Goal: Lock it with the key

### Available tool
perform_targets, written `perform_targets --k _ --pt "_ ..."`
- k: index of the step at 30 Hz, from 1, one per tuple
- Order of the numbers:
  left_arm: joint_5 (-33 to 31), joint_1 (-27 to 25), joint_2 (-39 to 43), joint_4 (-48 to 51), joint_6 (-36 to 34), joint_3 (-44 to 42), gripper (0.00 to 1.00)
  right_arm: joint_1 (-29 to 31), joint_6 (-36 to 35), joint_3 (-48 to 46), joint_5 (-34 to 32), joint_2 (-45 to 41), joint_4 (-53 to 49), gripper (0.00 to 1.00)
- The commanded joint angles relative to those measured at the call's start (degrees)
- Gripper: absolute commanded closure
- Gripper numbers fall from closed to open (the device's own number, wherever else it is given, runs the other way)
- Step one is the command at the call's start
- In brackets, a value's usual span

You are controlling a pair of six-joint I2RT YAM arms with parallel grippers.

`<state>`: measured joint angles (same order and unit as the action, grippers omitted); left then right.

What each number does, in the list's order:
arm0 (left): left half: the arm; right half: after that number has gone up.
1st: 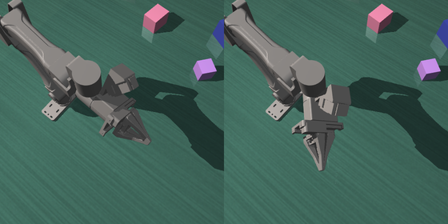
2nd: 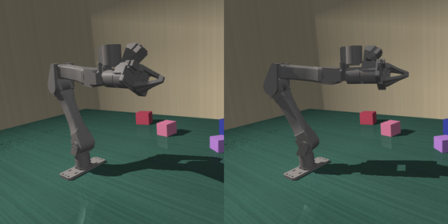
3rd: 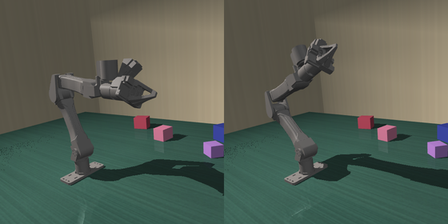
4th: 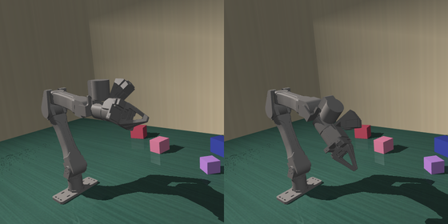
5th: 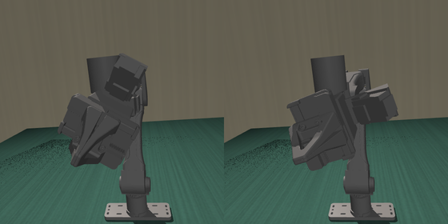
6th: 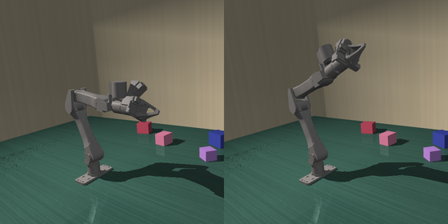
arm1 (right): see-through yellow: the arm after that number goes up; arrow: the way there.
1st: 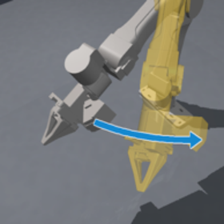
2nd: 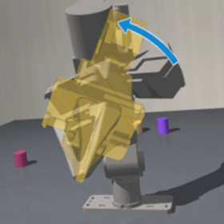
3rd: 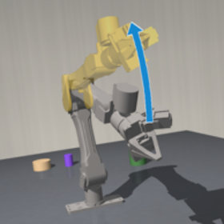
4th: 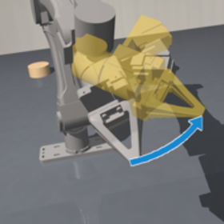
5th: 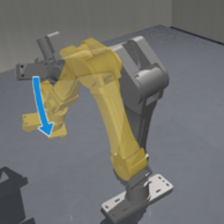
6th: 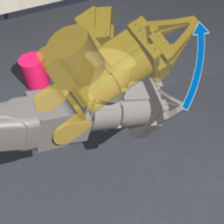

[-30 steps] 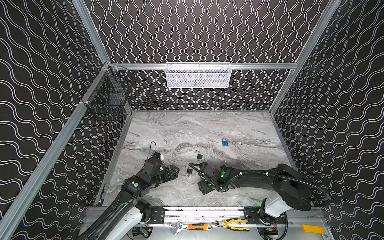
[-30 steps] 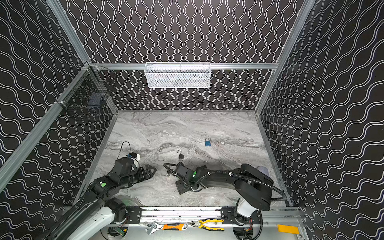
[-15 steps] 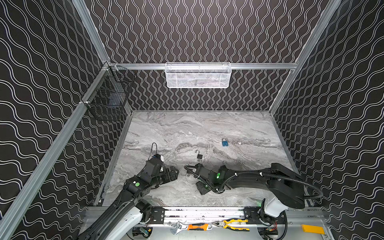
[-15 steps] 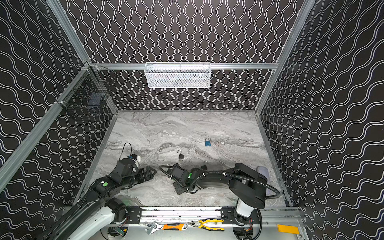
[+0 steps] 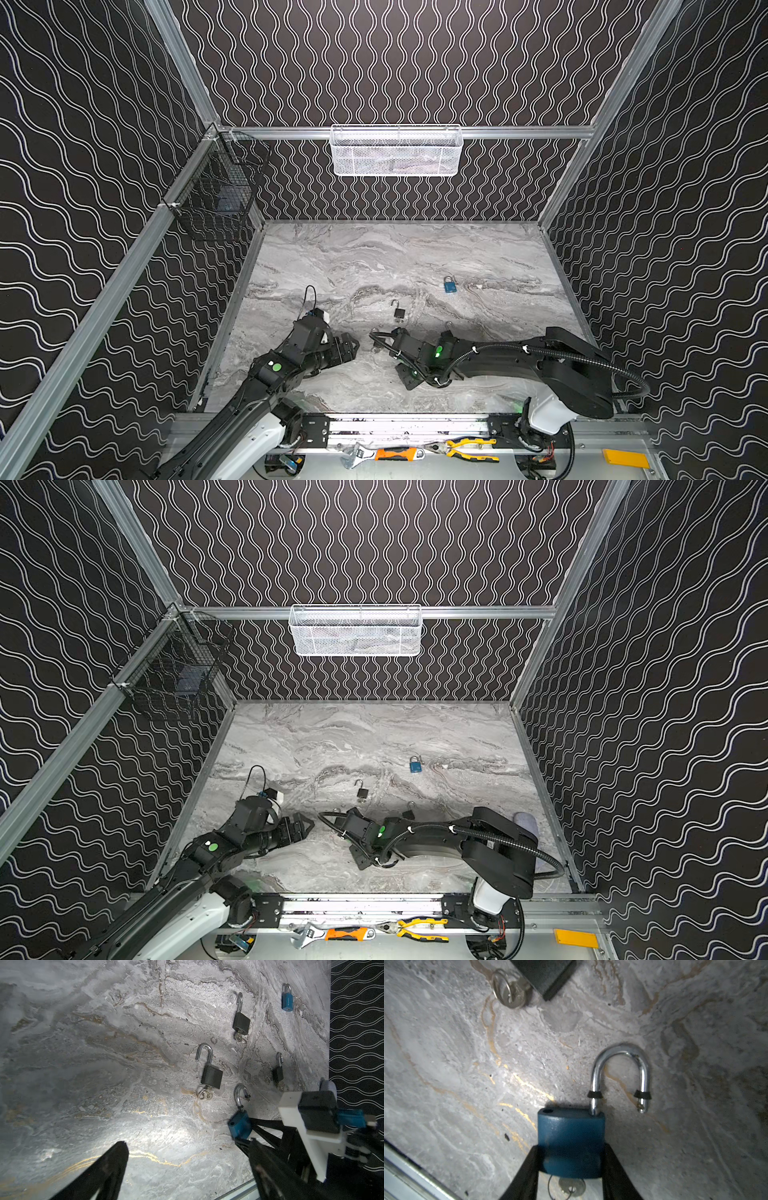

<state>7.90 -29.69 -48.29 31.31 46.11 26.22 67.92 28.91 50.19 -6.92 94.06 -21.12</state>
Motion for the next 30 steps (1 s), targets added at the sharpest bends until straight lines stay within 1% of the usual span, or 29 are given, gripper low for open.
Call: perform_targets --k 1,7,10,14,17,20,23,30 --pt "1.73 -0.02 -1.22 -4.36 -1.64 -0.20 0.07 0.12 -1.66 -0.10 -0.73 -0.91 1.47 0.74" --pt "5.32 0.00 -5.52 -10.32 -3.03 0.14 0.08 -0.19 -4.00 -0.88 -1.91 -5.20 4.59 0.77" --pt "6.87 -0.05 -8.54 -13.25 -3.90 1.61 0.10 -1.10 -5.36 -1.91 -1.36 -8.21 6.60 0.78" --pt "9.67 -0.03 -14.56 -18.02 -4.21 4.52 0.10 -3.00 -7.45 -3.20 -0.72 -11.82 9.03 0.79" --pt "12.20 -0.09 -20.50 -22.50 -3.88 7.10 0.12 -5.73 -9.74 -3.36 1.67 -13.28 9.86 0.79" --pt "14.01 -0.37 -27.37 -25.64 -3.65 10.60 0.13 -9.02 -11.79 -3.30 5.57 -14.27 10.53 0.79" --pt "13.80 -1.77 -33.09 -27.32 -3.92 14.22 0.14 -12.02 -13.60 -3.79 9.98 -15.60 12.33 0.80" --pt "14.66 -4.57 -42.32 -35.16 -3.07 20.02 0.14 -15.56 -16.29 -1.51 13.00 -15.53 10.57 0.80"
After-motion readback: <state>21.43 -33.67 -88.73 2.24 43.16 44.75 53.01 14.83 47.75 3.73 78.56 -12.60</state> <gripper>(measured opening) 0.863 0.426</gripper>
